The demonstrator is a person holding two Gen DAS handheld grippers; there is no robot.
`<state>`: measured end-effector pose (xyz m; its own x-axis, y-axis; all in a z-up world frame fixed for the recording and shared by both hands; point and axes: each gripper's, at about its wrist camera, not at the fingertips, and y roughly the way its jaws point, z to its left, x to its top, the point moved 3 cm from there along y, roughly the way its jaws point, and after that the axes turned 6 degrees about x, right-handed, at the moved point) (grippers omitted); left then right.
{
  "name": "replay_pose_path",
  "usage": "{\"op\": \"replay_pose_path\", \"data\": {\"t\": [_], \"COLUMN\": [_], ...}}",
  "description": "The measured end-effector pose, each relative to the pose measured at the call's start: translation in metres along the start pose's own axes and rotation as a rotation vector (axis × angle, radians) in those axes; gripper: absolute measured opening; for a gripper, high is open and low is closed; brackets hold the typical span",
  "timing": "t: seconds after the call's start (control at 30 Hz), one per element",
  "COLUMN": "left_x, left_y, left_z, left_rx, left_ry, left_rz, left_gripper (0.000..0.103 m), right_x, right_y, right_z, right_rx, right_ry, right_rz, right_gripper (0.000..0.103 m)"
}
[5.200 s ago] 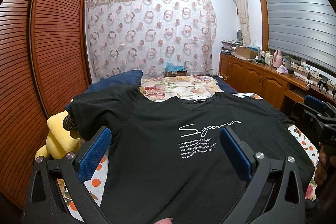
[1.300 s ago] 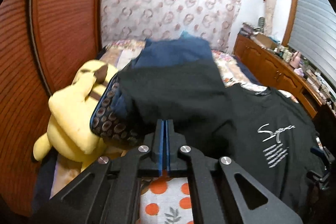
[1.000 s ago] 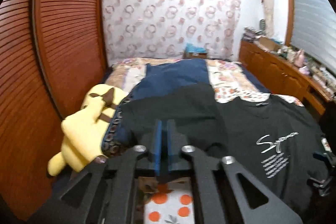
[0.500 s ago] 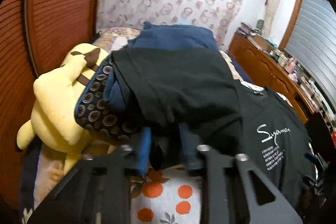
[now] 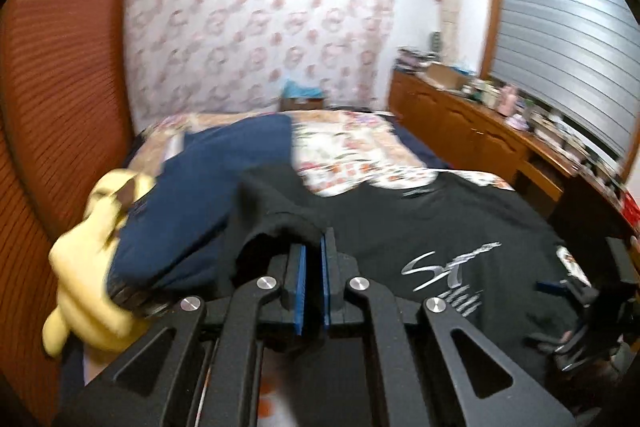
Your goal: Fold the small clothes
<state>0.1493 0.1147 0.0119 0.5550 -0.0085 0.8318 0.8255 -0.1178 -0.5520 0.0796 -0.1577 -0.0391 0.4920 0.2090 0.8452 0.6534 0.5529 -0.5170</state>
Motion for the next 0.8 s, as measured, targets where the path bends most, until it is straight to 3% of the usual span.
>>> {"op": "replay_pose_path", "data": {"t": [0.13,0.27,0.37,0.43,0.47,0.53,0.6,0.8], "left_x": [0.010,0.000,-0.012,-0.021,-0.025,-0.035,-0.046,-0.083], "left_y": [0.020,0.038,0.040,0.034,0.032,0.028,0.025,0.037], "left_z": [-0.047,-0.068,-0.068,-0.063,-0.063,-0.057,-0.050,-0.029], "left_rx": [-0.050,-0.050,-0.046,-0.041,-0.035,-0.024,-0.007,0.064], "left_ry": [0.085,0.115,0.117,0.105,0.099,0.094,0.090,0.086], "left_rz": [0.031,0.089,0.113,0.105,0.103,0.113,0.118,0.207], "left_gripper": [0.007,0.008,0.025,0.049,0.052,0.071,0.077,0.077], "right_x": [-0.001,-0.003,-0.002,-0.002,-0.002,0.003,0.008,0.033], "right_y": [-0.002,-0.003,-0.004,-0.005,-0.005,-0.006,-0.007,-0.002], "right_z": [-0.002,-0.004,-0.005,-0.007,-0.009,-0.013,-0.014,-0.008], "right_rx": [0.000,0.006,0.014,0.026,0.028,0.025,0.028,0.051], "right_ry": [0.016,0.032,0.045,0.052,0.053,0.049,0.039,-0.045], "right_rz": [-0.011,-0.019,-0.020,-0.014,-0.010,-0.012,-0.013,-0.015], "right_gripper": [0.103,0.103,0.103,0.103,0.103,0.103,0.102,0.096]}}
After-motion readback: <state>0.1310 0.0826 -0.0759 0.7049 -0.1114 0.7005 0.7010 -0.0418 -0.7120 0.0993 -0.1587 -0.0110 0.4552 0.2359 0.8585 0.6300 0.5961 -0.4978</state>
